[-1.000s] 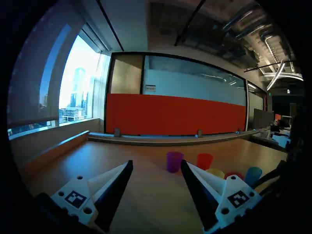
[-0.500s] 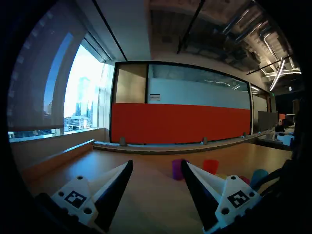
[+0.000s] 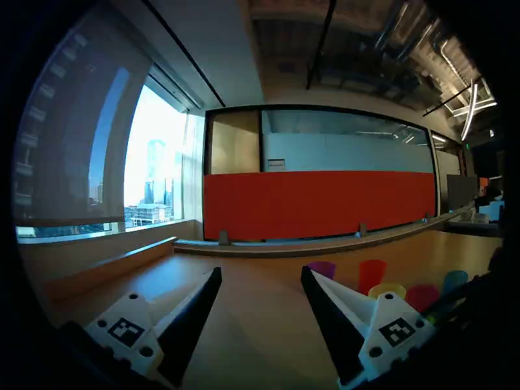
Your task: Pour water
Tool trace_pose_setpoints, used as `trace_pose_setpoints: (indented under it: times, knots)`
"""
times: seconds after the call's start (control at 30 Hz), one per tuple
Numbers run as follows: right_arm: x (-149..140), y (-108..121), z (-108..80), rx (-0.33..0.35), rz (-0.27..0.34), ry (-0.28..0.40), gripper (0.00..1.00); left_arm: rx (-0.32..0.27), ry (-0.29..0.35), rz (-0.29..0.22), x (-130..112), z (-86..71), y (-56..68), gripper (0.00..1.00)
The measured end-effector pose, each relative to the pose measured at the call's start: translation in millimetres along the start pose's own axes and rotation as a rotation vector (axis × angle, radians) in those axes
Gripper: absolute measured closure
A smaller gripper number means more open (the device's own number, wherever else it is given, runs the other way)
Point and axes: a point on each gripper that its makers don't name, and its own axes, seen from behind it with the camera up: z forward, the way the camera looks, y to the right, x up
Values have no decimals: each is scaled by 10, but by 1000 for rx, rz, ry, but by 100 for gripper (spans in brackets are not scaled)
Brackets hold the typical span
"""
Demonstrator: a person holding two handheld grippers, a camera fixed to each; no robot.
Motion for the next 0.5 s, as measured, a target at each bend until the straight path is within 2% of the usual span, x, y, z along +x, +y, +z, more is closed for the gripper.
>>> trace_pose_setpoints:
  times: [0.27,0.5]
  knots:
    - [73,-211,-6,22,-24,-3,1,2,7,15,-40,10,45,10]
    - [56,-278,-3,19,-48,-13,1,-11,8,-19,-73,60,103,10]
